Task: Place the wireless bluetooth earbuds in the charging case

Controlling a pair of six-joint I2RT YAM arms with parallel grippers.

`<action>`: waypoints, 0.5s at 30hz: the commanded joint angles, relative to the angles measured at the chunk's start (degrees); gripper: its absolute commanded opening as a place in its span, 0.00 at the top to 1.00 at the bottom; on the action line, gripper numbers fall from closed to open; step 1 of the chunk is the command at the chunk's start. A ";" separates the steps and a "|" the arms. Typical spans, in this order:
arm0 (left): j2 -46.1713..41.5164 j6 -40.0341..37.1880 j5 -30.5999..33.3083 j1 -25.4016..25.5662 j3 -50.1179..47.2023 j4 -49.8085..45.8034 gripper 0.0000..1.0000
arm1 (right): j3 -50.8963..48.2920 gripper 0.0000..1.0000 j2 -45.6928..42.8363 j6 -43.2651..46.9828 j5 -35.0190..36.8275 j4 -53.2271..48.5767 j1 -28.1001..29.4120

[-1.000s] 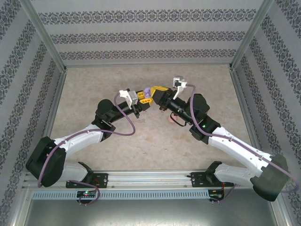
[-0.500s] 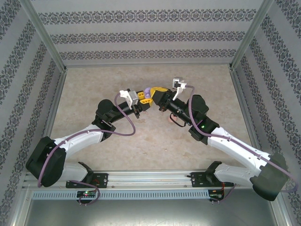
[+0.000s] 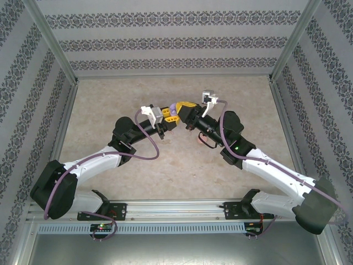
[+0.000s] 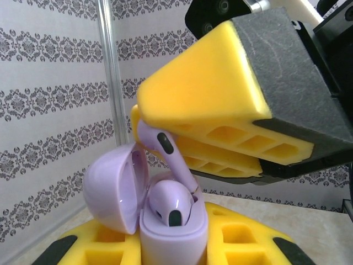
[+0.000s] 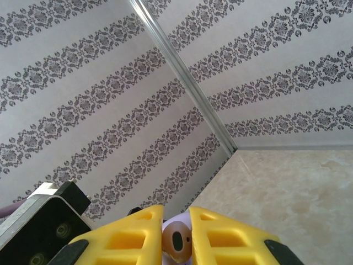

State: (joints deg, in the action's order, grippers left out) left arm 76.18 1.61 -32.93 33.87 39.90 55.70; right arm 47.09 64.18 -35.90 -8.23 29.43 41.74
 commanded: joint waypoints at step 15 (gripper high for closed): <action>-2.21 -0.67 1.44 1.03 2.37 2.84 1.00 | -3.21 0.83 -1.87 -0.61 0.28 -0.58 -1.39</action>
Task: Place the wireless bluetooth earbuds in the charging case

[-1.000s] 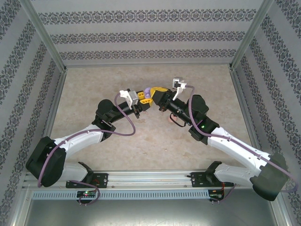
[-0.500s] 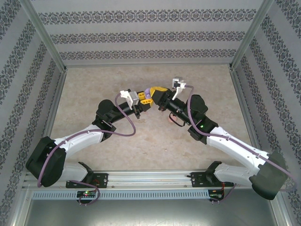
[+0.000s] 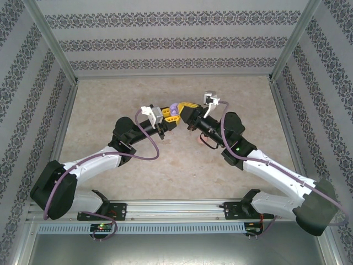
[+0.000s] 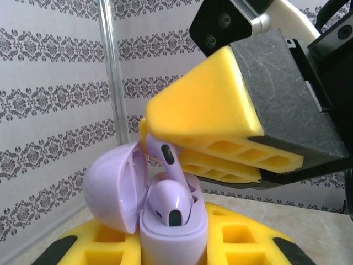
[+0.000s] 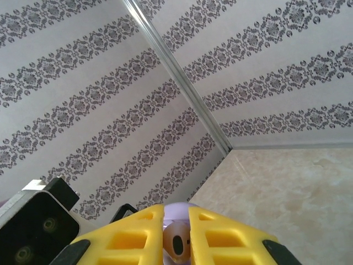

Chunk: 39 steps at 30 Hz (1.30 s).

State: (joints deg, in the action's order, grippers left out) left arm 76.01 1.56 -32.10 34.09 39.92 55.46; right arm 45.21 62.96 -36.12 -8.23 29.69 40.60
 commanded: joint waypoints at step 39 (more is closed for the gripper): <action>-2.93 -8.56 -2.99 0.89 -4.09 -10.54 1.00 | 28.73 0.36 7.94 1.00 -11.43 -51.76 -11.71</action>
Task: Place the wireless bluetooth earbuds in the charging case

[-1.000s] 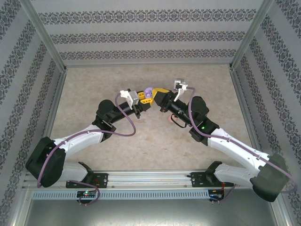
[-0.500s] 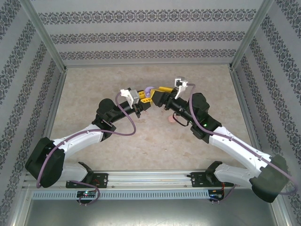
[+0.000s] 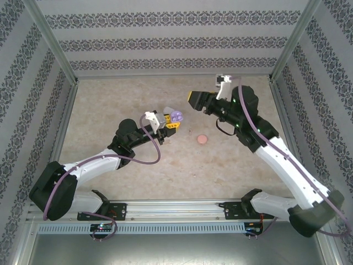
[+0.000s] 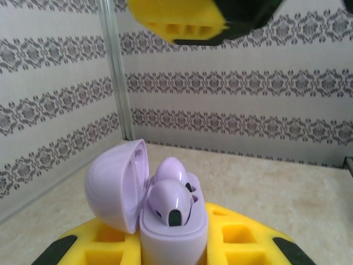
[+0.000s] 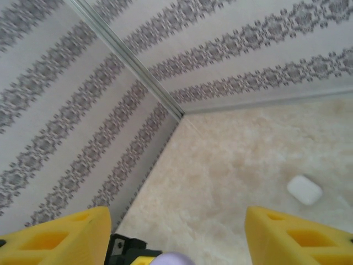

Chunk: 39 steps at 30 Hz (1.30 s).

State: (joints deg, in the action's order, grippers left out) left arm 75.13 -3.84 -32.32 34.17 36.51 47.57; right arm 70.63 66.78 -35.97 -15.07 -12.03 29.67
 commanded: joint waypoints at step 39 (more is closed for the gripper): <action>4.20 10.17 11.97 -2.70 0.28 -4.76 1.00 | -10.70 0.58 -1.75 -5.85 2.73 -10.56 -6.38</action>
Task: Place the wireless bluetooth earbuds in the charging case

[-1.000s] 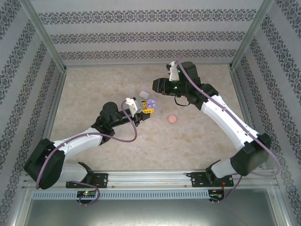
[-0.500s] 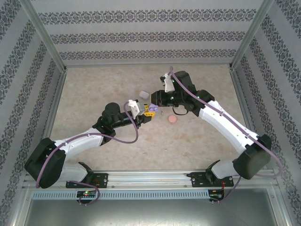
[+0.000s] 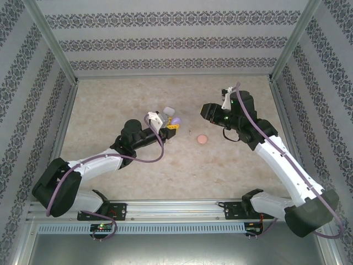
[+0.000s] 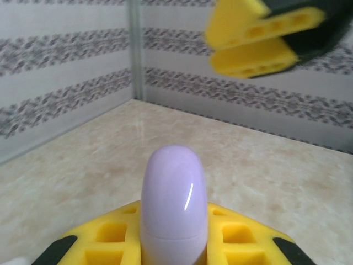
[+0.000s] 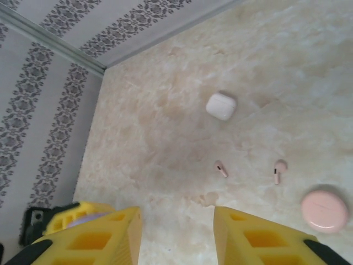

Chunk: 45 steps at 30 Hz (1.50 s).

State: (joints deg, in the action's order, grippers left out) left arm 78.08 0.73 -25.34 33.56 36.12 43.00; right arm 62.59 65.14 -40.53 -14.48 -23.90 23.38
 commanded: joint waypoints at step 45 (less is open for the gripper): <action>31.34 24.69 -3.15 -20.52 27.90 -54.38 0.54 | -14.43 0.31 6.31 -0.42 11.01 2.47 0.15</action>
State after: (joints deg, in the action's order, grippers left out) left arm 110.19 25.85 -31.46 14.44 63.31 -6.48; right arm 46.46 71.07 -41.69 -5.13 -20.80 23.40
